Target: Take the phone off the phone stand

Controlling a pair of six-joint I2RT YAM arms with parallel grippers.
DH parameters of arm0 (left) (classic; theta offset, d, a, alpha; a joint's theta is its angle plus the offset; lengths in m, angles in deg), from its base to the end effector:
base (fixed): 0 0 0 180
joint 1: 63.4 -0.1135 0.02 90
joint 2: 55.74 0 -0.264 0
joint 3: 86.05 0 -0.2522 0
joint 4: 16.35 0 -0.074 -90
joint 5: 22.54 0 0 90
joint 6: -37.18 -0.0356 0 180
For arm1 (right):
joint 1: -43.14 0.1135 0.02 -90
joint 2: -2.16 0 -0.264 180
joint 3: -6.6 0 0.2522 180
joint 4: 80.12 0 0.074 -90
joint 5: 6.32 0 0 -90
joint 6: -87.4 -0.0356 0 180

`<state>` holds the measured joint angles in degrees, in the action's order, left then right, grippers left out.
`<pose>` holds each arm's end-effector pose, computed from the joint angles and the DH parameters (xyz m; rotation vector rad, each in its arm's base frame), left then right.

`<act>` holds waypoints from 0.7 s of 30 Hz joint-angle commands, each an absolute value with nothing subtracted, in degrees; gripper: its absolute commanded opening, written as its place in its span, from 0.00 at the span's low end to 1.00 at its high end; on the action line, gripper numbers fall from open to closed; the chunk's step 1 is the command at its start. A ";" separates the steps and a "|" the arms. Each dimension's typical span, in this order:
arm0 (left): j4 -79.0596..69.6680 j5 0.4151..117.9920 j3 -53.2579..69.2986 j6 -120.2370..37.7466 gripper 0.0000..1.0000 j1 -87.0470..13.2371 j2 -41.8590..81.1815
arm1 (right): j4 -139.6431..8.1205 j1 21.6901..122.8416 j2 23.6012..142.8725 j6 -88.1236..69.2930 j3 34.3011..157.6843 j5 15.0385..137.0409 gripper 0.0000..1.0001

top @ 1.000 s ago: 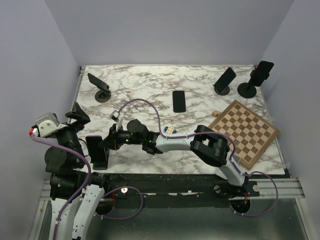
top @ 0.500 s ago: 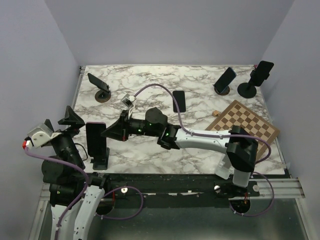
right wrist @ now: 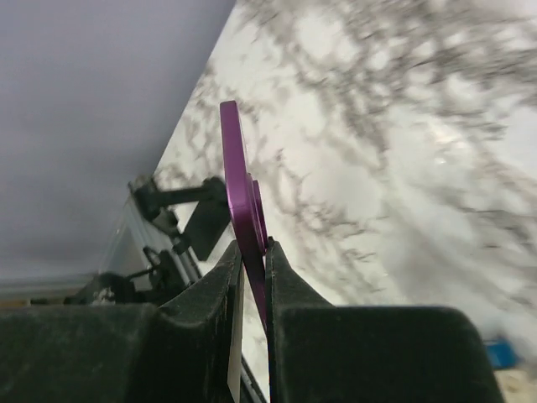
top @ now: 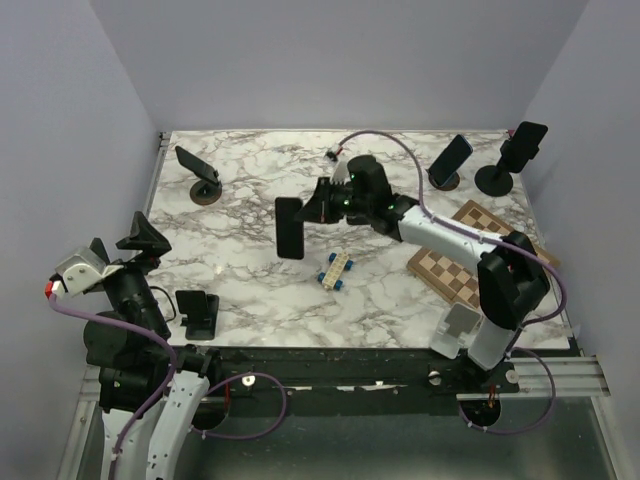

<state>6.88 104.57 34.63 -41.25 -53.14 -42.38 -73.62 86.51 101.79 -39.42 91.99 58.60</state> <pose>0.0362 0.0153 0.3954 -0.5793 1.1163 0.0505 0.2862 0.2911 0.2741 -0.4467 2.1002 1.3051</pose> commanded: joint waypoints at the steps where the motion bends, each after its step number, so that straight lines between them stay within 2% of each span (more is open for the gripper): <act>1: 6.37 104.60 35.19 -41.00 0.99 -52.61 -42.50 | -53.70 78.92 106.22 -33.99 104.69 53.67 0.01; 4: 6.37 104.39 35.19 -40.92 0.98 -52.44 -42.54 | -49.75 76.10 110.22 -30.93 108.24 55.14 0.01; 9: 6.50 104.00 35.19 -40.94 0.98 -51.98 -41.55 | -45.05 70.83 121.52 -31.13 117.03 46.93 0.01; 15: 6.81 103.59 35.01 -40.87 0.98 -51.63 -40.55 | -41.21 66.99 131.48 -30.71 125.82 43.81 0.01; 21: 6.81 103.05 34.97 -40.87 0.98 -51.32 -40.17 | -39.86 63.44 138.11 -29.92 129.92 42.51 0.01</act>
<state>6.90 104.20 34.69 -40.97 -51.63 -40.89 -42.59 65.62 135.43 -31.53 125.81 46.01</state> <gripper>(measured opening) 0.983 0.173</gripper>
